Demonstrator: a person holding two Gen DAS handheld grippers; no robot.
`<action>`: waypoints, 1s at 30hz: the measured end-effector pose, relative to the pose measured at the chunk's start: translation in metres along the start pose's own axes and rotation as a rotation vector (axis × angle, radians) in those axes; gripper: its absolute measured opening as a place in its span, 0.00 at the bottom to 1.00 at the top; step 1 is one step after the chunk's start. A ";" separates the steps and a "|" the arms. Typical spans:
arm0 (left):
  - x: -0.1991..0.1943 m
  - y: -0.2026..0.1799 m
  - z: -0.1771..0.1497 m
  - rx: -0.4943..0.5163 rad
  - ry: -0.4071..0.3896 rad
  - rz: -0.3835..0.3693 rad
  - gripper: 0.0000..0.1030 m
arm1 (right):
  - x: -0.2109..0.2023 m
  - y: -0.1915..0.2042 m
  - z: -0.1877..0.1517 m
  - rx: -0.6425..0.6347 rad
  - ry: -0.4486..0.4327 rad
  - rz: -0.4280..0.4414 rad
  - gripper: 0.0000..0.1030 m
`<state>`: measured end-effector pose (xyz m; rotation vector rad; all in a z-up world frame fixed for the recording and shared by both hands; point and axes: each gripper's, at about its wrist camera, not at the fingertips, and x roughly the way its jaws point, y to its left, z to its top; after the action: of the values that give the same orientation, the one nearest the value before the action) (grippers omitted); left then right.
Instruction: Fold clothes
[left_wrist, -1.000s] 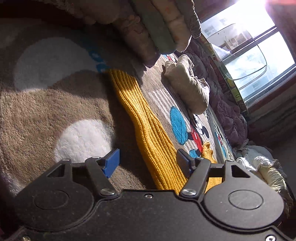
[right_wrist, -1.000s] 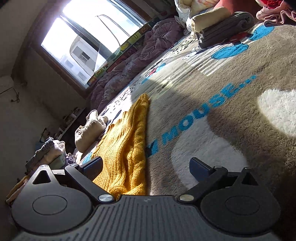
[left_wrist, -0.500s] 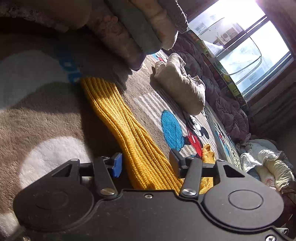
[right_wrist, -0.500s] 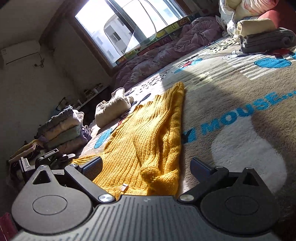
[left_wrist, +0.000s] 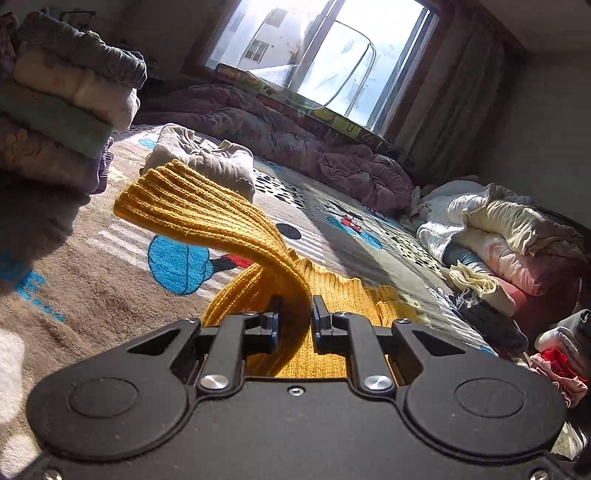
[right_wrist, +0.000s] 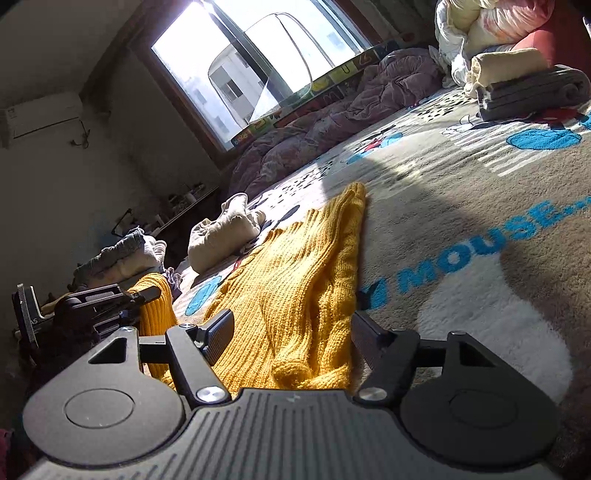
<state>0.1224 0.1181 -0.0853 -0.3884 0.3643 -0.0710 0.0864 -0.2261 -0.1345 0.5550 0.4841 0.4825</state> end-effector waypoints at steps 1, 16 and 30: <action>0.000 -0.011 -0.003 0.040 -0.002 -0.015 0.12 | 0.000 0.001 0.000 0.002 0.001 0.007 0.68; 0.009 -0.127 -0.077 0.490 0.057 -0.245 0.07 | -0.004 -0.026 0.005 0.236 -0.028 0.156 0.77; -0.006 -0.101 -0.068 0.433 0.149 -0.401 0.35 | 0.015 -0.058 0.002 0.430 -0.024 0.127 0.80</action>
<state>0.0929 0.0009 -0.1033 -0.0212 0.4021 -0.5634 0.1160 -0.2623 -0.1726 1.0077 0.5351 0.4940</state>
